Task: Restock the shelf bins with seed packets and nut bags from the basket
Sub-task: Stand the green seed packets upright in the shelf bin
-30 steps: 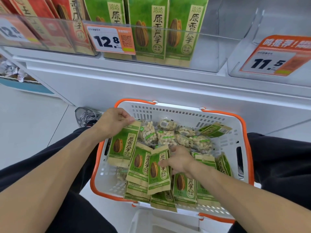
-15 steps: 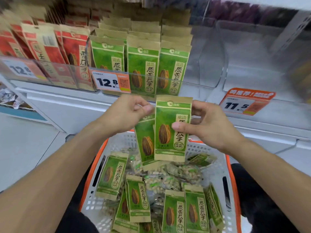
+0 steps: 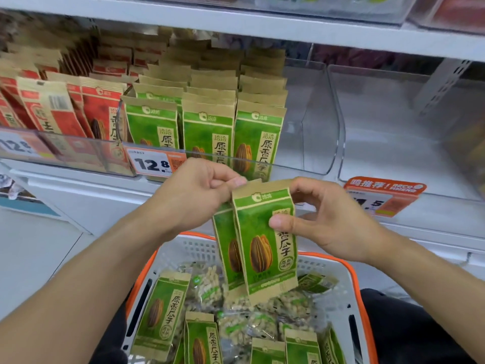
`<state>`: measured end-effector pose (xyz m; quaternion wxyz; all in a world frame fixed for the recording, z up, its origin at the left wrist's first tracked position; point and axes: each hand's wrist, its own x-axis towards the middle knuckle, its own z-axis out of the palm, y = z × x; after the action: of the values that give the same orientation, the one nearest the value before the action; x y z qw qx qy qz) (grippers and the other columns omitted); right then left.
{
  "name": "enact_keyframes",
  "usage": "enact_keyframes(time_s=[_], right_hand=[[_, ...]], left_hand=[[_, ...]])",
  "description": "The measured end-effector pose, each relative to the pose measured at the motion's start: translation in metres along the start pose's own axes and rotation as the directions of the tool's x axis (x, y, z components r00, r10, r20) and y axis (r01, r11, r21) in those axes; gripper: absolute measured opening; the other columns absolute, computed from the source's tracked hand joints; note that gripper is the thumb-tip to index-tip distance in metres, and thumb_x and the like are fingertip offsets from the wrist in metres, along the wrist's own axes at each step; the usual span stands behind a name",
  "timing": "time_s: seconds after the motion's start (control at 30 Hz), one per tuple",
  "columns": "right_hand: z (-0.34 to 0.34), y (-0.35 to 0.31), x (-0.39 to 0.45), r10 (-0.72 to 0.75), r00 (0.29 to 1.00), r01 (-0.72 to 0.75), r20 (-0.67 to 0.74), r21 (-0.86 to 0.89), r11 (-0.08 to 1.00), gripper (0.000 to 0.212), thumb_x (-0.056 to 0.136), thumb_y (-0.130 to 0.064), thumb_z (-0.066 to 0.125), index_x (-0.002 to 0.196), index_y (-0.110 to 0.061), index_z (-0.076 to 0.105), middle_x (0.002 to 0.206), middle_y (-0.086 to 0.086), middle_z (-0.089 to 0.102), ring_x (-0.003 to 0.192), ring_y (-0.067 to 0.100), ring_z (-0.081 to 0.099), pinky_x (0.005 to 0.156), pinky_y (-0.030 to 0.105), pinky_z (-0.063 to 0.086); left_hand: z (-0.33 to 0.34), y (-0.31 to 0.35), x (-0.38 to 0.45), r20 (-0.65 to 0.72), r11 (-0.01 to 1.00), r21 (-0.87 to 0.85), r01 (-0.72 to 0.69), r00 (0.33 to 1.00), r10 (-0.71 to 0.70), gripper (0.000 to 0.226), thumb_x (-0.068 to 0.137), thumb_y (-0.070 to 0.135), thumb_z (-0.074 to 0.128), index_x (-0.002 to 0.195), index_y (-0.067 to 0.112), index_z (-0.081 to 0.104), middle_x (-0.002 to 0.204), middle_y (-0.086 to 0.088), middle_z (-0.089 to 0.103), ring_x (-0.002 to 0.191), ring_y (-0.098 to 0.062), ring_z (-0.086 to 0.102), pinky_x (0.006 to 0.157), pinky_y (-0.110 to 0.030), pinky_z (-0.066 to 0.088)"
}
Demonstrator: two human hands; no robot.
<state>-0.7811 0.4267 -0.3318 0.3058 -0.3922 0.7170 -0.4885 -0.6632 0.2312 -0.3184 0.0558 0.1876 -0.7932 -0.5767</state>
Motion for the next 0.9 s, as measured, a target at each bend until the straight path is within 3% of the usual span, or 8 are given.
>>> enact_keyframes(time_s=[0.1, 0.27, 0.37, 0.47, 0.53, 0.67, 0.77, 0.9], right_hand=[[0.006, 0.002, 0.002, 0.016, 1.000, -0.018, 0.027, 0.073, 0.997, 0.039, 0.075, -0.032, 0.075, 0.110, -0.018, 0.063, 0.114, -0.005, 0.069, 0.111, 0.013, 0.066, 0.088, 0.040, 0.059], [0.010, -0.002, 0.005, -0.042, 0.999, 0.040, 0.024, 0.091, 0.995, 0.043, 0.078, -0.033, 0.072, 0.114, -0.016, 0.057, 0.115, -0.004, 0.070, 0.105, 0.013, 0.068, 0.084, 0.035, 0.058], [0.007, -0.010, 0.005, -0.110, 0.993, 0.113, -0.040, 0.089, 0.990, 0.042, 0.078, -0.033, 0.072, 0.113, -0.016, 0.057, 0.113, -0.004, 0.071, 0.105, 0.014, 0.068, 0.081, 0.039, 0.060], [0.003, -0.019, 0.008, -0.209, 0.964, 0.227, -0.161, 0.097, 0.969, 0.041, 0.077, -0.036, 0.072, 0.109, -0.016, 0.057, 0.109, -0.004, 0.072, 0.102, 0.014, 0.069, 0.076, 0.034, 0.059], [0.000, -0.025, 0.011, -0.268, 0.927, 0.305, -0.263, 0.108, 0.946, 0.036, 0.077, -0.033, 0.072, 0.105, -0.017, 0.056, 0.103, -0.005, 0.072, 0.096, 0.013, 0.069, 0.073, 0.027, 0.057], [-0.001, -0.033, 0.015, -0.299, 0.864, 0.383, -0.406, 0.143, 0.913, 0.039, 0.076, -0.027, 0.072, 0.107, -0.018, 0.052, 0.103, -0.001, 0.073, 0.096, 0.014, 0.070, 0.072, 0.025, 0.057], [-0.010, -0.035, 0.016, -0.259, 0.913, 0.314, -0.316, 0.136, 0.940, 0.055, 0.074, -0.032, 0.073, 0.120, -0.019, 0.046, 0.112, -0.002, 0.073, 0.104, 0.015, 0.070, 0.078, 0.029, 0.059], [-0.026, -0.040, 0.013, -0.220, 0.974, 0.219, 0.051, 0.019, 0.975, 0.061, 0.074, -0.009, 0.076, 0.131, -0.016, 0.053, 0.117, -0.008, 0.073, 0.106, 0.010, 0.070, 0.083, 0.023, 0.057]], left_hand=[[0.004, 0.005, 0.001, -0.056, 0.998, -0.057, 0.011, 0.998, -0.014, 0.020, 0.096, 0.021, 0.059, 0.088, 0.012, 0.075, 0.070, -0.005, 0.075, 0.060, -0.008, 0.068, 0.055, -0.015, 0.047], [0.006, 0.010, -0.003, -0.088, 0.978, -0.202, 0.050, 0.994, -0.069, 0.022, 0.095, 0.023, 0.059, 0.086, 0.010, 0.075, 0.070, -0.006, 0.075, 0.060, -0.013, 0.069, 0.057, -0.023, 0.051], [0.006, 0.013, -0.004, -0.099, 0.964, -0.264, 0.020, 0.994, -0.048, 0.042, 0.092, 0.044, 0.053, 0.088, 0.010, 0.076, 0.080, -0.009, 0.076, 0.074, -0.018, 0.071, 0.075, -0.033, 0.053], [0.009, 0.016, -0.006, -0.076, 0.902, -0.431, -0.029, 0.997, -0.004, 0.067, 0.084, 0.066, 0.042, 0.110, 0.013, 0.072, 0.104, -0.007, 0.076, 0.101, -0.020, 0.071, 0.091, -0.037, 0.053], [0.015, 0.015, -0.010, -0.058, 0.936, -0.339, -0.093, 0.995, 0.077, 0.062, 0.080, 0.068, 0.058, 0.120, 0.021, 0.064, 0.114, 0.005, 0.073, 0.109, -0.011, 0.067, 0.096, -0.034, 0.052], [0.028, 0.006, -0.013, -0.042, 0.967, -0.207, -0.148, 0.989, 0.142, 0.058, 0.074, 0.042, 0.075, 0.125, 0.022, 0.054, 0.116, 0.007, 0.071, 0.108, -0.007, 0.066, 0.094, -0.032, 0.055], [0.029, 0.003, -0.011, -0.081, 0.953, -0.228, -0.198, 0.979, 0.184, 0.053, 0.078, 0.038, 0.073, 0.125, 0.022, 0.054, 0.116, 0.005, 0.071, 0.108, -0.009, 0.067, 0.092, -0.032, 0.056], [0.030, 0.005, -0.013, -0.063, 0.949, -0.182, -0.258, 0.966, 0.250, 0.047, 0.083, 0.027, 0.068, 0.126, 0.019, 0.053, 0.116, 0.006, 0.069, 0.109, -0.008, 0.065, 0.091, -0.027, 0.054]])
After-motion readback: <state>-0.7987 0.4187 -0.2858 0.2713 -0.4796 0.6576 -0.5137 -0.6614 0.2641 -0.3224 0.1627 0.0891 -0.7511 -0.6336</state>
